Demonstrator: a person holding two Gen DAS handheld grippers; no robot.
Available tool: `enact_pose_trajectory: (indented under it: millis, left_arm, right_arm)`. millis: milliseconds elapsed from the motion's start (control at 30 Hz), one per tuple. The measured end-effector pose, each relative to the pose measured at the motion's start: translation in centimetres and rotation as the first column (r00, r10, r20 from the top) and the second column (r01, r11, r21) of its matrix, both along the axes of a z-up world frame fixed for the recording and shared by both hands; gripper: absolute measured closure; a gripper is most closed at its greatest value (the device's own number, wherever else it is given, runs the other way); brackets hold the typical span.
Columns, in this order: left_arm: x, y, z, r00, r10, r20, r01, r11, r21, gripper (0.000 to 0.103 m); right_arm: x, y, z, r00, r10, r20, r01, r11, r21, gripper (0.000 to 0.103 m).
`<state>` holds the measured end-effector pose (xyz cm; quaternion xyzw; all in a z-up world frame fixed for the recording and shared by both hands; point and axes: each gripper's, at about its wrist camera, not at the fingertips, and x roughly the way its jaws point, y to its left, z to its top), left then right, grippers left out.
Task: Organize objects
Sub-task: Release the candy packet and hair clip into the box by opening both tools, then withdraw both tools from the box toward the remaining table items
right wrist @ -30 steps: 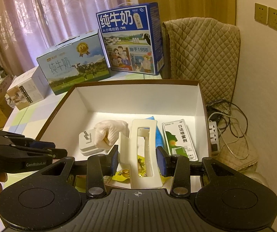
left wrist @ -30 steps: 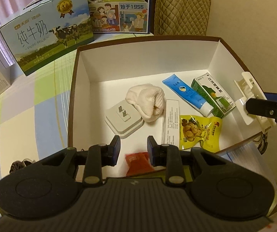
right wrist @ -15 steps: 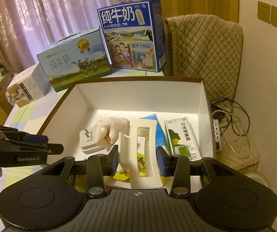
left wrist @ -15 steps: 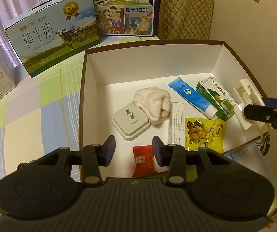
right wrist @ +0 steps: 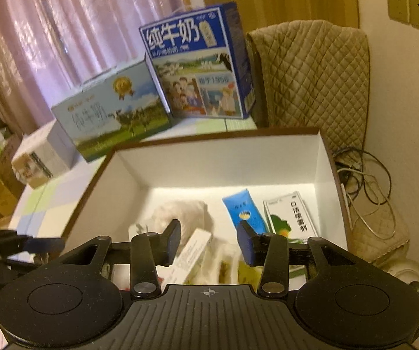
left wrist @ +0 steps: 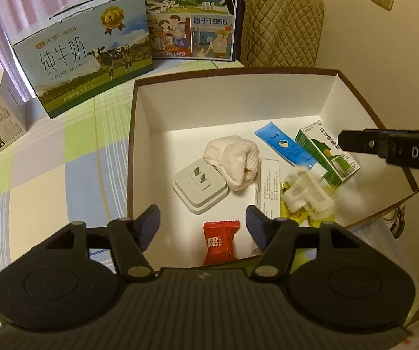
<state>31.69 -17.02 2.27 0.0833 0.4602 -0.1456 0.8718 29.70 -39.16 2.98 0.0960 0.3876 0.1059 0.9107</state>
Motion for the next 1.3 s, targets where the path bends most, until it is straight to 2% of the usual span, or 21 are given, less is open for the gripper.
enact_pose_trajectory:
  millis: [67, 133, 300, 400, 667, 1033, 1300]
  left_arm:
    - [-0.2, 0.1, 0.3, 1.0, 0.001, 0.014, -0.001, 1.0, 0.003, 0.039]
    - [-0.5, 0.1, 0.7, 1.0, 0.001, 0.029, -0.001, 1.0, 0.007, 0.031]
    - [-1.4, 0.3, 1.7, 0.999, -0.01, 0.051, 0.011, 1.0, -0.013, 0.02]
    - [-2.0, 0.3, 2.4, 0.998, -0.017, 0.063, 0.019, 1.0, -0.025, 0.017]
    - [-3.6, 0.7, 4.2, 0.996, -0.007, 0.091, 0.012, 0.999, -0.051, 0.003]
    - [-7.0, 1.5, 6.3, 0.993, 0.012, 0.117, -0.002, 0.997, -0.083, 0.003]
    - [-10.1, 3.8, 7.6, 0.992, 0.064, 0.11, -0.051, 0.991, -0.122, 0.003]
  right_arm:
    - [-0.5, -0.2, 0.5, 1.0, -0.004, 0.015, 0.004, 1.0, 0.011, 0.054]
    - [-1.1, -0.4, 0.9, 1.0, -0.005, 0.019, 0.005, 1.0, 0.019, 0.051]
    - [-2.9, -0.6, 1.2, 1.0, 0.009, -0.005, -0.009, 1.0, -0.001, 0.039]
    - [-4.1, -0.4, 1.4, 0.999, 0.04, -0.018, -0.04, 0.999, -0.026, 0.036]
    - [-7.3, 0.2, 2.8, 0.997, 0.055, 0.045, -0.051, 0.995, -0.083, 0.028]
    - [-10.9, 1.0, 4.7, 0.998, 0.023, 0.063, -0.022, 0.999, -0.023, 0.027]
    - [-13.6, 2.1, 5.6, 0.997, 0.026, 0.069, -0.026, 1.0, 0.006, 0.027]
